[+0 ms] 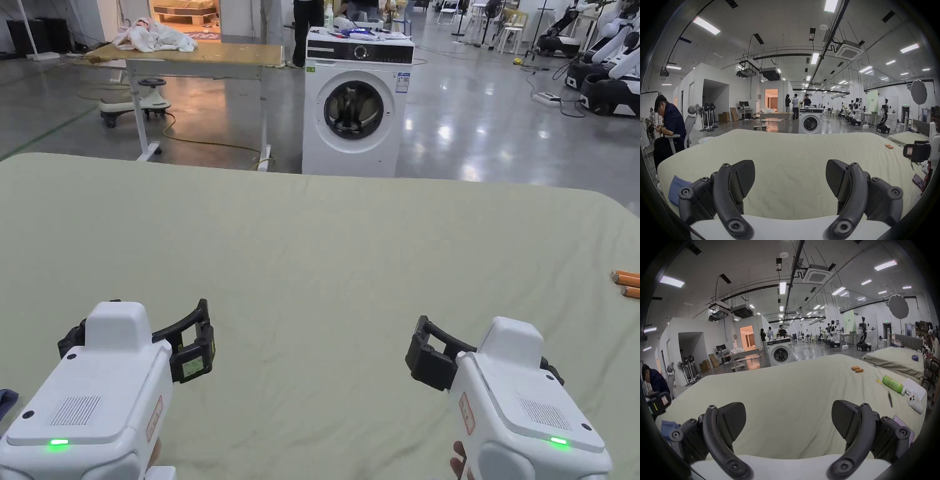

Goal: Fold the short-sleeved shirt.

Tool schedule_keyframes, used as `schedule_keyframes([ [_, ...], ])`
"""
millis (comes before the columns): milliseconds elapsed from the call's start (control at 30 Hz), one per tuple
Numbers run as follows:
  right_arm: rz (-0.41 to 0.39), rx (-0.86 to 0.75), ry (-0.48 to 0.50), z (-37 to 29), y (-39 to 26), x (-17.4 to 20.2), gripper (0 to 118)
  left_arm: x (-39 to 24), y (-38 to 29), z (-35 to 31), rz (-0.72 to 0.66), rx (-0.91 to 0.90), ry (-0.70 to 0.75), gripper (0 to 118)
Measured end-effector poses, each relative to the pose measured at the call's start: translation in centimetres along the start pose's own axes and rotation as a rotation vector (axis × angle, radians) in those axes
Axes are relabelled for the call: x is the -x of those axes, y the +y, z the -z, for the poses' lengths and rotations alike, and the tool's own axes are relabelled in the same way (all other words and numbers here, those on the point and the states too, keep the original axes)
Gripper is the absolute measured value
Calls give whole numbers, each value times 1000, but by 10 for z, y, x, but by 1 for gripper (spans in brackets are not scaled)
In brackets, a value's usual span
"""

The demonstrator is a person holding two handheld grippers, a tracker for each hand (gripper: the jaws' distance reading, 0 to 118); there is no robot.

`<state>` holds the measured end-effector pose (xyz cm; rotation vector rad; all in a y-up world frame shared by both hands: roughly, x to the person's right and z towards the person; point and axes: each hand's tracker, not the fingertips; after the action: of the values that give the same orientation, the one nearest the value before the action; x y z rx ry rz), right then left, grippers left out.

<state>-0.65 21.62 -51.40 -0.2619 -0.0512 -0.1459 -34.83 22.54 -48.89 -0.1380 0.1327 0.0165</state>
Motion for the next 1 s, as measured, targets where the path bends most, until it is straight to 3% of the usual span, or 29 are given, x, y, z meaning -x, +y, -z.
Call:
schedule_keyframes([
  [167,83,54,21,1,6,-1,108,-1,-1,1,12,13,-10,91],
  [267,111,119,-60,3,11,4,108,-2,-2,1,16,17,-17,91],
  [333,101,156,-91,6,13,7,107,-2,-3,1,16,22,-23,91],
  [533,100,173,-42,10,10,6,107,-1,-5,1,15,32,-28,91],
  [1000,57,205,-51,19,8,8,107,2,-6,5,29,47,-22,91],
])
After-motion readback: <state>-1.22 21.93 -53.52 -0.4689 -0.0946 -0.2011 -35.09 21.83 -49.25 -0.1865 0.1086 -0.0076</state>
